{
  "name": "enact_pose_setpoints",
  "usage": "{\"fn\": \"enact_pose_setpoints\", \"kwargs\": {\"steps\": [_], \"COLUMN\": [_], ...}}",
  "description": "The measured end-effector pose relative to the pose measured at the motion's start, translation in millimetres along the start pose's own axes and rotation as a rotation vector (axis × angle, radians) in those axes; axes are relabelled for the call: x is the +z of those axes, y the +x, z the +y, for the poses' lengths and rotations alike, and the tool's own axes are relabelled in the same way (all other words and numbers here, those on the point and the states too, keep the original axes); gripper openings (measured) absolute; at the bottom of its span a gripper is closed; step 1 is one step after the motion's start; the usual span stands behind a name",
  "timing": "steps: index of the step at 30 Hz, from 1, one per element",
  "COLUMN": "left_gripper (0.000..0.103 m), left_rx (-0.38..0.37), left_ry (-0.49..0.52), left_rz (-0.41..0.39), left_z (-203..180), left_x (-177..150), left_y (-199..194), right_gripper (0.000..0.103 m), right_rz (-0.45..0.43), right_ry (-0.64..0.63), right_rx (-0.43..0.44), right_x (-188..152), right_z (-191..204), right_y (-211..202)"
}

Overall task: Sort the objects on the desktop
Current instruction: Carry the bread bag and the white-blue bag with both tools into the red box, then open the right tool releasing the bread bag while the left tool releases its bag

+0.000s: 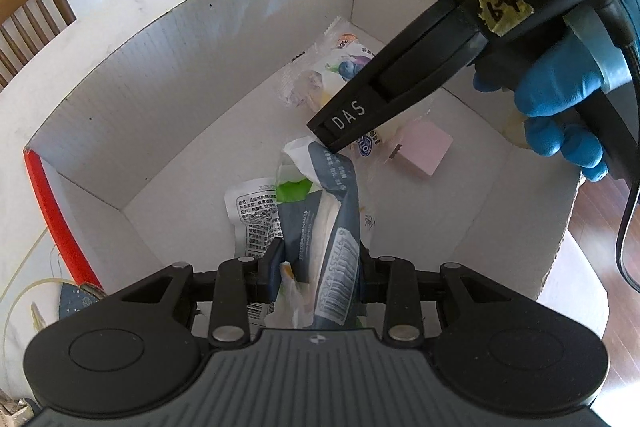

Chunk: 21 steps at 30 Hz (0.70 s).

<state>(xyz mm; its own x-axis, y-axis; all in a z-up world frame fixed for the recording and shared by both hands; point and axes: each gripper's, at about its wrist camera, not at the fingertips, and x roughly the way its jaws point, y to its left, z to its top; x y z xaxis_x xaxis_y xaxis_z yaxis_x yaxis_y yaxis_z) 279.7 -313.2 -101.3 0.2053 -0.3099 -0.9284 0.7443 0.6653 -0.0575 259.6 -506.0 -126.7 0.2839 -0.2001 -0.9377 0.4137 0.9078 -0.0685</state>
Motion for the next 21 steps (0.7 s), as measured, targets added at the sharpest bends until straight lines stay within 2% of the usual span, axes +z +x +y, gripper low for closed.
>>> {"fn": "enact_pose_setpoints", "kwargs": {"steps": [5, 6, 9, 16, 21], "left_gripper": [0.040, 0.046, 0.062, 0.065, 0.070], "left_rx": [-0.018, -0.016, 0.004, 0.003, -0.009], "left_ry": [0.007, 0.013, 0.020, -0.033, -0.066], "left_rz": [0.003, -0.006, -0.042, -0.100, -0.152], "left_z": [-1.7, -2.7, -5.5, 4.0, 10.5], "left_x": [-4.0, -5.3, -9.9, -25.4, -23.0], "left_y": [-5.2, -7.6, -16.7, -40.7, -59.6], "right_gripper": [0.059, 0.062, 0.065, 0.076, 0.081], "right_rz": [0.002, -0.003, -0.018, -0.056, -0.110], "right_ry": [0.006, 0.010, 0.019, 0.018, 0.010], "right_rx": [-0.012, -0.010, 0.000, 0.016, 0.052], "right_x": [0.4, 0.1, -1.0, -2.6, -5.1], "right_z": [1.2, 1.0, 0.5, -1.8, -2.1], "right_y": [-3.1, -4.6, -10.6, -31.1, -57.2]}}
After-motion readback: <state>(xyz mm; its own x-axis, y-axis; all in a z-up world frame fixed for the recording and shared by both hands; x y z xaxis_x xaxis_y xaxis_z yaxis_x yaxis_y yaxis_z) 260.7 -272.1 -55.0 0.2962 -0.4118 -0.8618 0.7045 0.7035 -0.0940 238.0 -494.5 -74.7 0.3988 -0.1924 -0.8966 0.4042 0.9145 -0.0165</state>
